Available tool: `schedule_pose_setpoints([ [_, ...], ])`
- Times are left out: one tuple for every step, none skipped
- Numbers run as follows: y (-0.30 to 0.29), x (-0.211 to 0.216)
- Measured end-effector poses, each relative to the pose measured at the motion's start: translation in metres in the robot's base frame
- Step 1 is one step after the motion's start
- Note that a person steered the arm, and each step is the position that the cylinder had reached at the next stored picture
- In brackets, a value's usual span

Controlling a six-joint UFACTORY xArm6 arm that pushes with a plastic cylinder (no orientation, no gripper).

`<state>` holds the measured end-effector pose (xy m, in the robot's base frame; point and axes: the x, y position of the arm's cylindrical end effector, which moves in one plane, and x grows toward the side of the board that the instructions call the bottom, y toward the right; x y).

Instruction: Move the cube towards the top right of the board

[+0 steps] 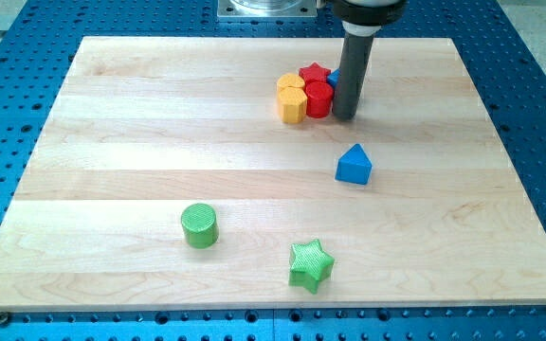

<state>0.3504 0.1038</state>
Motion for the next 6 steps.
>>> schedule_pose_setpoints([
  [0.007, -0.033],
  [-0.015, -0.036],
  [-0.055, -0.044],
  [-0.033, -0.064],
  [0.034, -0.066],
  [0.035, -0.046],
])
